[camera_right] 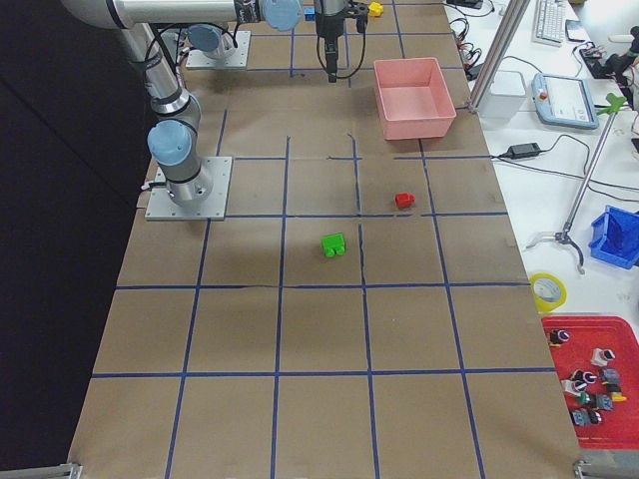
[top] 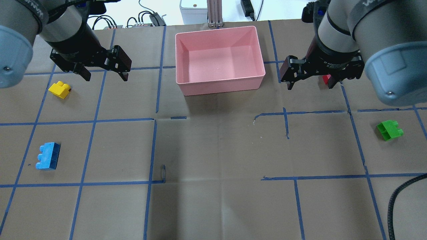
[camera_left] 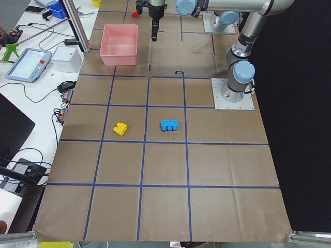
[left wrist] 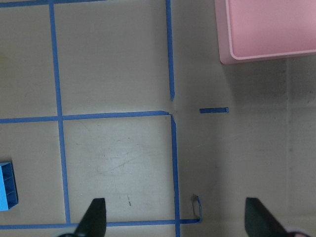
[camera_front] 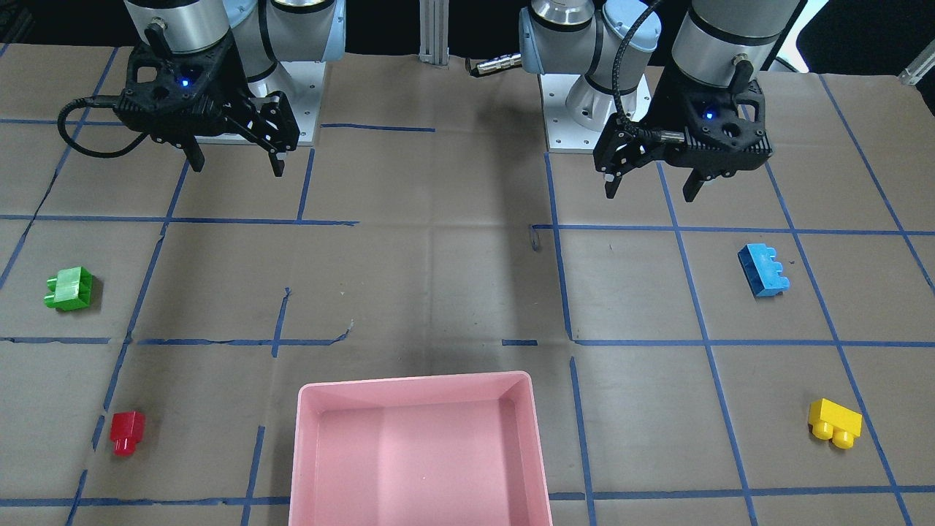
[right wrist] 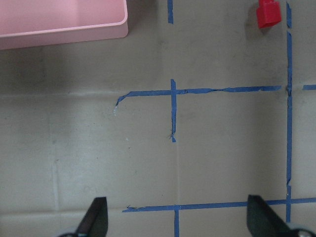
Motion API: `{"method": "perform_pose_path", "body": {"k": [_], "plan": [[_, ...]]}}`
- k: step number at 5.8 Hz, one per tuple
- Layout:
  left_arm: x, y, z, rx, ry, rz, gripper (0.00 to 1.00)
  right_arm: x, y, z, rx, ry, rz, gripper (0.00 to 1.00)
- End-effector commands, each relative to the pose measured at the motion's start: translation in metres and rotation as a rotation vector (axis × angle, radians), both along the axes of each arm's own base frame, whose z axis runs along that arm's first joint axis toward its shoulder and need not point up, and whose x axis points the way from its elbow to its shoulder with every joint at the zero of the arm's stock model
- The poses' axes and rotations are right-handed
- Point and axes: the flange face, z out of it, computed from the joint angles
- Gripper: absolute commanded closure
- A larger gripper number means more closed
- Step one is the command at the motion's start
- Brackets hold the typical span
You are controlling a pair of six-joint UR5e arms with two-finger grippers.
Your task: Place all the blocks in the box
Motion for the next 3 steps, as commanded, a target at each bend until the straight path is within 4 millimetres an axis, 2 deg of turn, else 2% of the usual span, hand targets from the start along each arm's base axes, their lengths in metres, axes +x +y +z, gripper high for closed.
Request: {"method": "perform_pose_path", "body": {"k": [1,2,3], "plan": [[0.015,-0.003,0.0,0.0,0.003,0.031,0.01,0.0,0.0,-0.001,0.003,0.001,0.0,0.0],[0.033,-0.007,0.0,0.0,0.003,0.05,0.01,-0.001,0.001,-0.001,0.006,0.006,0.0,0.0],[0.069,-0.011,0.001,0.001,-0.004,0.064,0.01,0.0,0.001,-0.002,0.006,0.003,0.0,0.0]]}}
